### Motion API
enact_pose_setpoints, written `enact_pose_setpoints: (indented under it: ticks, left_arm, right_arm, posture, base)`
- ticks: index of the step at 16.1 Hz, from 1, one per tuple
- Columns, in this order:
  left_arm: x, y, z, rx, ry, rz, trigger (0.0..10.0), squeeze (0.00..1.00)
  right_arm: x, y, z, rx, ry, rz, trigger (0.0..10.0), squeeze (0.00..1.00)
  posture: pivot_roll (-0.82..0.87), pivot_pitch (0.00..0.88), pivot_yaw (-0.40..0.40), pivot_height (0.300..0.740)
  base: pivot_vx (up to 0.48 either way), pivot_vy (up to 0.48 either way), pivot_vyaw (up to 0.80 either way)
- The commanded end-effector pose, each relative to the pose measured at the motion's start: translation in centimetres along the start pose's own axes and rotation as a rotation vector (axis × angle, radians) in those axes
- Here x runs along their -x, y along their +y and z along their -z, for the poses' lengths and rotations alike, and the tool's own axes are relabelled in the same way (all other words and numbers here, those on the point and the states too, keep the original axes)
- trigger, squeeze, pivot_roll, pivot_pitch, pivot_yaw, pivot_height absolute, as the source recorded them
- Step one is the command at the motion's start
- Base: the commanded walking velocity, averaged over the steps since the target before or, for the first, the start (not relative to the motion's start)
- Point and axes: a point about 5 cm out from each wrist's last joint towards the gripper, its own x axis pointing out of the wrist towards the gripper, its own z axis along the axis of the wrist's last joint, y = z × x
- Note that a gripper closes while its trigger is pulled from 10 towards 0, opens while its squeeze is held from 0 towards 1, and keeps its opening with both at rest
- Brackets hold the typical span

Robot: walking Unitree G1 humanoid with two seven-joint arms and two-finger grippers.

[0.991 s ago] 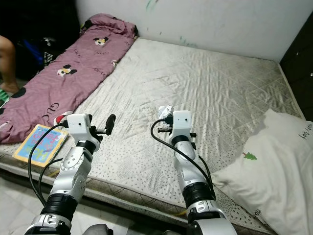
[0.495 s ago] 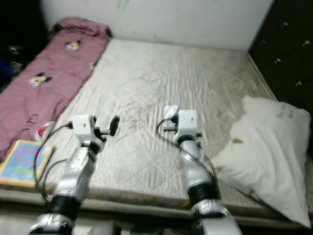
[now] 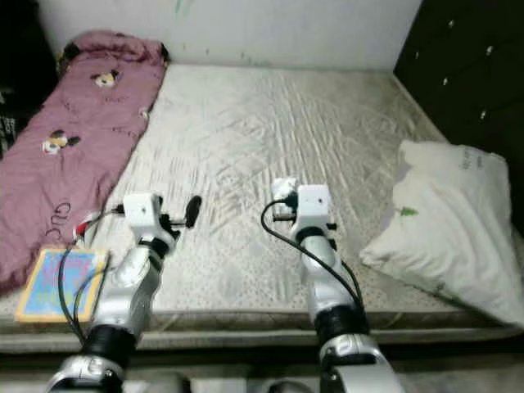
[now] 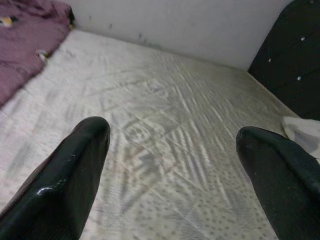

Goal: Clean up the room

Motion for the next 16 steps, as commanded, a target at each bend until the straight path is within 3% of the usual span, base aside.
enact_pose_setpoints:
  ticks: [1, 6, 16]
  left_arm:
    - [-0.06, 0.06, -0.37, -0.028, -0.015, 0.000, 10.0, 0.00]
    - [0.03, 0.80, -0.57, 0.016, -0.029, -0.040, 10.0, 0.00]
    - [-0.05, 0.75, -0.40, 0.009, -0.017, -0.038, 10.0, 0.00]
  right_arm:
    - [-0.23, 0.54, -0.47, -0.008, -0.014, -0.017, 10.0, 0.00]
    - [-0.18, 0.78, -0.52, -0.012, -0.024, -0.042, 10.0, 0.00]
    - [-0.29, 0.95, -0.57, -0.004, -0.022, -0.049, 10.0, 0.00]
  posture:
    - [0.08, 0.000, -0.035, 0.740]
    - [0.09, 0.000, -0.037, 0.740]
    - [0.08, 0.000, -0.035, 0.740]
  base:
    - [0.000, 0.000, 0.00]
    - [0.000, 0.000, 0.00]
    - [0.000, 0.471, 0.00]
